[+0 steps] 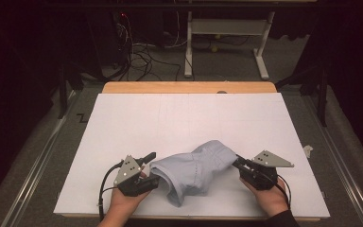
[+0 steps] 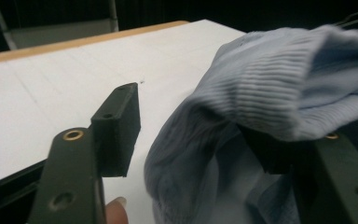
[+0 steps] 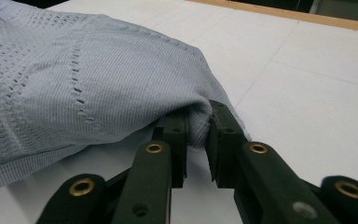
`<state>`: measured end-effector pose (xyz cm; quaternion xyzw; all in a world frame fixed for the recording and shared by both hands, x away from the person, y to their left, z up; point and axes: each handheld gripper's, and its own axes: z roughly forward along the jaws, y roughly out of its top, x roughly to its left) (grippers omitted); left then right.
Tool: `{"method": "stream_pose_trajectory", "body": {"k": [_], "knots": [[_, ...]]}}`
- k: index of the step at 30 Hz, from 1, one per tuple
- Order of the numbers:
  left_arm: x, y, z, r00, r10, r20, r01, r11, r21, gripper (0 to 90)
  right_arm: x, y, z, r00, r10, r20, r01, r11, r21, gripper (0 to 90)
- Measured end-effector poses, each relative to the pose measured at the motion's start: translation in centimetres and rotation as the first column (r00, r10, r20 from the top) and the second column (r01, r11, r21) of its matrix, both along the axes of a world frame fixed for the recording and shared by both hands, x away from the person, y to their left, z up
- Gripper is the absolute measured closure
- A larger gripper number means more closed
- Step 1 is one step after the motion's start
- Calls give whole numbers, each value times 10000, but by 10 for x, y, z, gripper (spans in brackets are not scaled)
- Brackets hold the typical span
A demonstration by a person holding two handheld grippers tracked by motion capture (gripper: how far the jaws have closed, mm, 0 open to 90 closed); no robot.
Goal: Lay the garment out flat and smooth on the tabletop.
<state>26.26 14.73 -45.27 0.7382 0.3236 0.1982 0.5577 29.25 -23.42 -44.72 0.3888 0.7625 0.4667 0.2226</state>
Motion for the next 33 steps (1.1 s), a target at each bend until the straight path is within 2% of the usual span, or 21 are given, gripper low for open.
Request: {"method": "stream_pose_trajectory", "body": {"k": [1,4,7,9,12,14,16,17,19,22,24,26,30,33], "knots": [[0,0,0,10000,0,0,0,10000,0,352,0,0,0,10000,0,0,0,10000,0,803],[-5,-5,4,9986,-295,431,289,9995,133,330,0,0,0,10000,-24,-47,24,10000,28,803],[-10,-11,7,9936,-707,882,684,9972,287,329,0,1,-1,10000,39,-35,-39,10000,-46,803],[-13,-16,9,9883,-1030,1128,971,9936,569,343,-1,0,-1,10000,32,-68,-32,10000,-56,802],[-19,-21,11,9785,-1546,1363,1434,9857,884,459,-1,0,-2,9999,28,-98,-29,10000,-30,802],[-22,-22,12,9699,-1954,1452,1809,9776,1076,577,-2,1,-2,9999,73,-83,-73,10000,-28,803],[-24,-23,14,9660,-2071,1548,1915,9753,1100,688,-2,2,-2,9999,71,-105,-71,10000,-7,803],[-25,-23,15,9654,-2083,1571,1949,9761,962,743,-2,2,-2,9999,72,-108,-72,10000,13,803],[-25,-20,17,9638,-2099,1644,2035,9775,549,778,-2,2,-2,9999,82,-111,-82,10000,50,803],[-26,-13,23,9578,-2190,1864,2245,9744,-90,785,-3,1,0,9998,161,-95,-159,9997,204,803],[-28,-9,26,9563,-2107,2026,2216,9746,-323,785,-9,0,6,9996,234,126,-239,9988,424,803],[-28,-6,27,9607,-1880,2041,2031,9776,-556,785,-12,-2,9,9994,237,233,-249,9983,532,802],[-25,-1,25,9690,-1612,1872,1777,9813,-746,784,-15,-3,11,9992,272,298,-289,9977,613,802],[-24,3,26,9701,-1505,1904,1702,9811,-919,784,-17,-3,14,9986,376,364,-401,9967,709,803]]}}
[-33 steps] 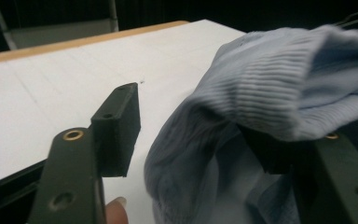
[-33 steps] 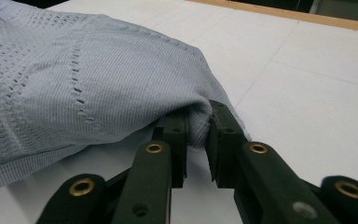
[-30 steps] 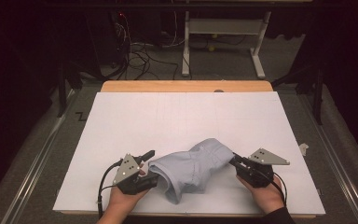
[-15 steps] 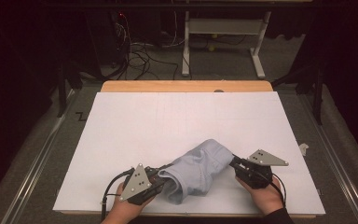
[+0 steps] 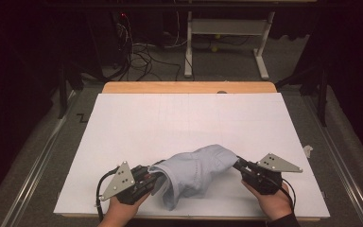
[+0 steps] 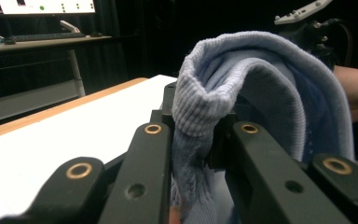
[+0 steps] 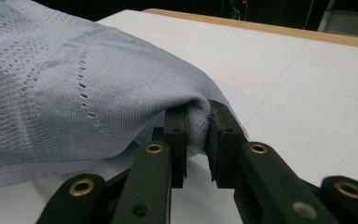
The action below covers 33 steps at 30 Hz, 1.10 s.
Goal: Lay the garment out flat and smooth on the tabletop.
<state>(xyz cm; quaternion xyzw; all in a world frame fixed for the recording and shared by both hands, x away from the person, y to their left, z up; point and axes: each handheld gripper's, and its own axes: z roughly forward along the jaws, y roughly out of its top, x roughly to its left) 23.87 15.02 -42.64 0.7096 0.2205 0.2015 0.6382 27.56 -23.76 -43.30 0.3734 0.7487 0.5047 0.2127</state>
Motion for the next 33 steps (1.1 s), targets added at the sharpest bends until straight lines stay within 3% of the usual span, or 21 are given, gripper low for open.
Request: {"method": "stream_pose_trajectory", "body": {"k": [5,8,13,17,21,24,26,27,28,30,33], "knots": [[-2,5,5,9999,129,112,-126,9996,-242,783,-9,-3,12,9990,205,395,-215,9994,254,803],[-1,9,4,9997,212,-78,-215,9989,-418,781,-18,-6,21,9972,328,676,-360,9983,468,803],[3,16,3,9987,209,-473,-245,9967,-773,781,-25,-6,26,9963,453,727,-503,9964,683,803],[-4,17,9,10000,16,-62,-22,9963,-854,780,-35,-6,33,9935,647,941,-731,9934,888,803],[-7,21,12,9997,-232,-34,227,9936,-1111,779,-47,-10,49,9883,832,1277,-1016,9843,1446,803],[-1,22,7,9969,-548,-571,474,9912,-1236,777,-51,-12,56,9859,814,1461,-1072,9781,1784,803],[5,20,0,9936,-390,-1056,282,9944,-1019,777,-48,-13,52,9888,739,1297,-958,9805,1714,803],[11,20,-5,9902,-254,-1372,145,9967,-802,775,-40,-14,43,9939,653,884,-794,9829,1662,803],[14,19,-8,9877,-190,-1555,85,9977,-678,775,-40,-14,43,9939,653,884,-794,9829,1662,803],[21,17,-16,9782,-22,-2078,-69,9990,-433,774,-33,-14,33,9968,556,578,-635,9872,1463,804],[27,13,-22,9736,334,-2258,-338,9994,23,769,-24,-15,25,9987,397,317,-437,9894,1385,804]]}}
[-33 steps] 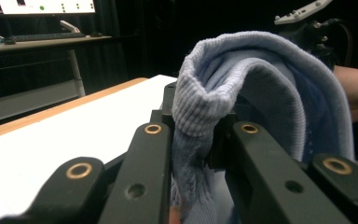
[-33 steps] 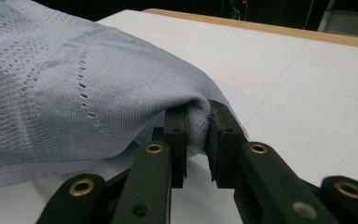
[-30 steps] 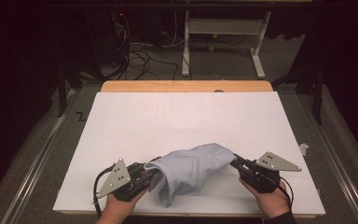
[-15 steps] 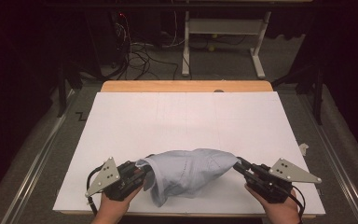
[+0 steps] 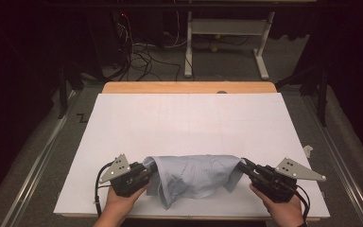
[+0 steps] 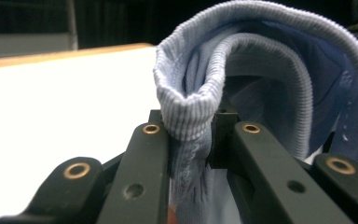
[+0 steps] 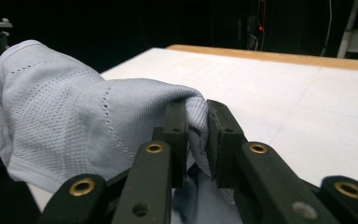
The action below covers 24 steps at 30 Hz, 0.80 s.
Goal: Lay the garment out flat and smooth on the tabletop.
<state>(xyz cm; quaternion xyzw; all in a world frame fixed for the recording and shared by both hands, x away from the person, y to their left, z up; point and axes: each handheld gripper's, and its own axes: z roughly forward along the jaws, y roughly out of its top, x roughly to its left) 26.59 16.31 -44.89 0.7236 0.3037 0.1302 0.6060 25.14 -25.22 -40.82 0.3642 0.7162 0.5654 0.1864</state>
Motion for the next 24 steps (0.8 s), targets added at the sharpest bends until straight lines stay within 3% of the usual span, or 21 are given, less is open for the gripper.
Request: {"method": "stream_pose_trajectory", "body": {"k": [9,14,17,20,24], "knots": [[18,-6,-13,9949,862,-526,-829,9947,609,691,18,9,-12,9984,-547,105,553,9956,-753,803],[21,-2,-15,9863,1468,-746,-1399,9860,905,537,30,13,-16,9961,-827,291,853,9908,-1050,803],[19,5,-14,9806,1784,-809,-1735,9827,640,492,35,14,-19,9943,-1008,361,1046,9863,-1279,803],[17,12,-14,9756,2053,-779,-2001,9773,698,490,41,16,-21,9926,-1130,454,1187,9811,-1530,804],[17,15,-15,9747,2026,-947,-1987,9788,491,432,54,21,-24,9909,-1230,547,1311,9736,-1867,804]]}}
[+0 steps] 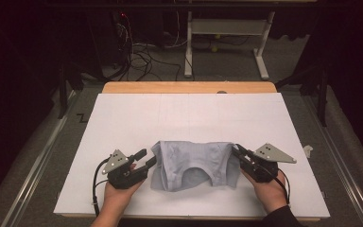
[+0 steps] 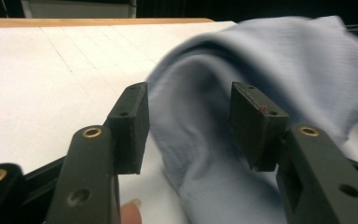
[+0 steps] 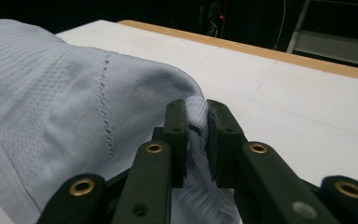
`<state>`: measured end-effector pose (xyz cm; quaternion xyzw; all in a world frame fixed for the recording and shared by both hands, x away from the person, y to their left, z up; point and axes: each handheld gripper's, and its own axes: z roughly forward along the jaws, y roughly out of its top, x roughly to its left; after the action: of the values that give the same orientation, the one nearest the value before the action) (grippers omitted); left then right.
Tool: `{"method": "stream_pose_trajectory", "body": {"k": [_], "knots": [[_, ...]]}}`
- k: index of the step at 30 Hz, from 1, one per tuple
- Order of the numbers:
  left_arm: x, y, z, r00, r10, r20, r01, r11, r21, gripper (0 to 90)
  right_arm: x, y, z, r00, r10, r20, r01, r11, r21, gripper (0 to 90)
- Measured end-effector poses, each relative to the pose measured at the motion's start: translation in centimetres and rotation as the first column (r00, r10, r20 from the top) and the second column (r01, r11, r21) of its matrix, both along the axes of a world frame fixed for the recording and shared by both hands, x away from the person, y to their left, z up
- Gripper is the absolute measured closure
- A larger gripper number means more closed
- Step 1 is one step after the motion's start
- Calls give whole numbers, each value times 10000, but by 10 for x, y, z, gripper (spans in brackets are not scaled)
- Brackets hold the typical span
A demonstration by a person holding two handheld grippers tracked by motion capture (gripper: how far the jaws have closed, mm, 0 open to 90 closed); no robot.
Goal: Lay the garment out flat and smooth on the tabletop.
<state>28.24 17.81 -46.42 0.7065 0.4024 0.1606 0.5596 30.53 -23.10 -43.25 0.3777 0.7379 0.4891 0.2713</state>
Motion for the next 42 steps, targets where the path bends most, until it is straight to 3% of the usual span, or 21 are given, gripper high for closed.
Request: {"method": "stream_pose_trajectory", "body": {"k": [3,7,9,13,16,20,22,24,27,28,30,33,36,42], "knots": [[-4,-7,1,9991,-429,77,429,9991,-2,394,6,1,-2,10000,-50,-80,49,9999,-121,804],[-7,-22,0,9939,-1096,115,1091,9934,341,305,12,2,-6,9997,-141,-180,135,9995,-283,804],[-6,-29,-1,9920,-1259,-59,1260,9906,540,272,14,2,-8,9996,-167,-226,160,9994,-304,804],[-6,-42,-5,9845,-1689,-463,1735,9765,1281,231,15,1,-10,9993,-204,-306,194,9993,-323,803],[-7,-49,-9,9795,-1828,-851,1968,9587,2054,245,15,1,-12,9992,-202,-337,189,9991,-368,803],[-12,-52,-10,9754,-2027,-866,2181,9439,2479,276,13,1,-14,9990,-253,-371,237,9988,-423,803],[-13,-53,-11,9754,-2047,-817,2192,9397,2625,312,12,0,-14,9989,-268,-376,252,9988,-415,803],[-13,-55,-12,9748,-2087,-795,2229,9303,2914,361,11,0,-14,9988,-291,-388,275,9988,-408,802],[-13,-59,-15,9684,-2309,-943,2491,9139,3204,506,11,1,-16,9985,-317,-436,299,9987,-418,802],[-14,-60,-15,9650,-2449,-942,2624,9051,3347,573,12,1,-17,9985,-320,-437,301,9986,-443,803],[-16,-62,-15,9645,-2523,-774,2633,9003,3466,671,11,1,-17,9984,-324,-458,302,9984,-470,803],[-19,-62,-9,9662,-2564,-282,2507,9078,3363,788,11,2,-18,9984,-341,-449,318,9982,-504,799],[-22,-60,-5,9655,-2605,67,2452,9169,3149,803,12,1,-18,9982,-357,-484,334,9983,-476,773],[-23,-57,-3,9679,-2501,250,2327,9294,2864,804,7,-4,-16,9969,-625,-480,606,9974,-394,605]]}}
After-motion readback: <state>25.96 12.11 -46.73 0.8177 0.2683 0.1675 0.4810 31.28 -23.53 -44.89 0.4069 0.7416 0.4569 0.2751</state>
